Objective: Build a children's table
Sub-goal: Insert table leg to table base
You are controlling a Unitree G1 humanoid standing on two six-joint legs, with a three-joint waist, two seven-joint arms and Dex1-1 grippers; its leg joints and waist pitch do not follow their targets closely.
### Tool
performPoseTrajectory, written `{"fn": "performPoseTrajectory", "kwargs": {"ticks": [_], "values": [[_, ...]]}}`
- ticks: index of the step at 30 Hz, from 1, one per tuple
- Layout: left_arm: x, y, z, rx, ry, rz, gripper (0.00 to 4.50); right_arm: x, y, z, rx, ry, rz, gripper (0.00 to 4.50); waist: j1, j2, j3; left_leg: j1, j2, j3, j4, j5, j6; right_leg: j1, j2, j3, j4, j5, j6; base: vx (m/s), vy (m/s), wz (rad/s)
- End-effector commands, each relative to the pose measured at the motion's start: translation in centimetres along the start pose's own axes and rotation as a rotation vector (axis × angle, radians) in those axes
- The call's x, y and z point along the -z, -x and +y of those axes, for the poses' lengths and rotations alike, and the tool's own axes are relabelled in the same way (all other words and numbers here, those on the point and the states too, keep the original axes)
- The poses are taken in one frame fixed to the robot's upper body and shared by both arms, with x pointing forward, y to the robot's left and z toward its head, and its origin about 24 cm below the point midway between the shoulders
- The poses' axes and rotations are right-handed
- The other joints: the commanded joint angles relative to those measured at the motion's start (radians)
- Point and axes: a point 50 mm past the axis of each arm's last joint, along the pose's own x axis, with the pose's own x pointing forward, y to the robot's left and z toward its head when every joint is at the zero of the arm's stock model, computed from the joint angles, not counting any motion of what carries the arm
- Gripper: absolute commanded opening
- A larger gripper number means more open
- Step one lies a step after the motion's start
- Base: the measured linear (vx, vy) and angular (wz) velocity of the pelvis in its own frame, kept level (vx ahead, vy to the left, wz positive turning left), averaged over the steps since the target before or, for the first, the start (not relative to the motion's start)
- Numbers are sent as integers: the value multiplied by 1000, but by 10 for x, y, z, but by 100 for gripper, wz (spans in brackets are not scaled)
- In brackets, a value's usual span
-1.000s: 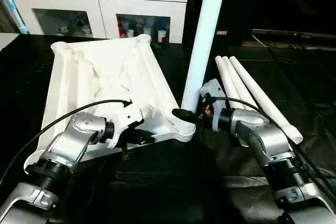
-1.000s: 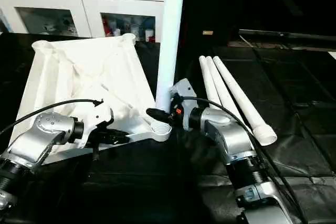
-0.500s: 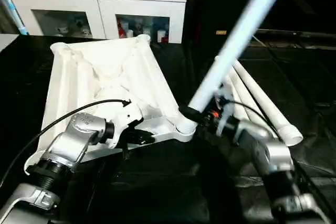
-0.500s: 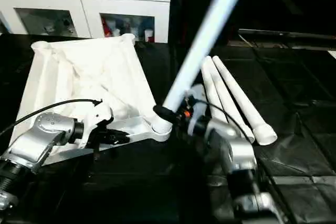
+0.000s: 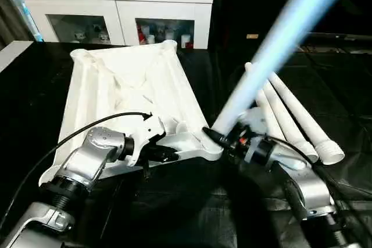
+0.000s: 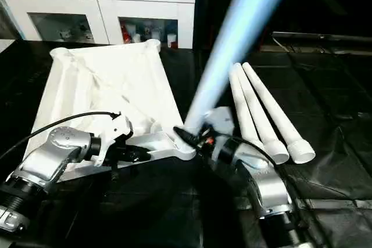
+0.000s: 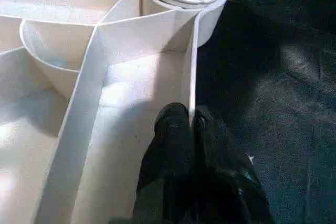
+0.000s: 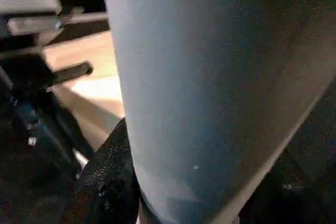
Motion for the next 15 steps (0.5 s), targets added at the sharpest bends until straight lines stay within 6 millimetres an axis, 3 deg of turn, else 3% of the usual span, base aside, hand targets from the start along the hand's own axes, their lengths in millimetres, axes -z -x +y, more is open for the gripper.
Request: {"fn": "performPoseTrajectory", "kwargs": {"ticks": [1, 4, 7, 10, 15], "values": [[-17, 18, 18, -116, -47, -35, 0, 56, 15, 12, -63, -106, 285, 191, -12, 3, -49, 30, 64, -32, -92, -367, -46, 14, -93, 53, -100, -277, -173, 0, 0, 0], [-16, 18, 18, -117, -48, -33, 0, 55, 11, 11, -78, -98, 291, 191, -13, 5, -46, 31, 63, -32, -93, -368, -39, 13, -94, 53, -101, -286, -177, 0, 0, 0], [-15, 19, 16, -106, -56, -23, 0, 47, -3, 7, -78, -123, 241, 191, -18, -4, -42, 33, 63, -35, -97, -399, -43, 13, -100, 54, -110, -377, -164, 0, 0, 0], [-16, 18, 14, -74, -87, -18, 0, 43, -10, 7, -113, -139, 194, 191, -23, -2, -40, 37, 63, -38, -101, -428, -54, 11, -101, 55, -115, -418, -156, 0, 0, 0], [-18, 9, 5, 20, -141, 6, 0, 49, -11, 18, -267, -142, 226, 191, -32, -1, -41, 39, 65, -38, -102, -435, -54, 8, -98, 56, -114, -397, -165, 0, 0, 0]]}}
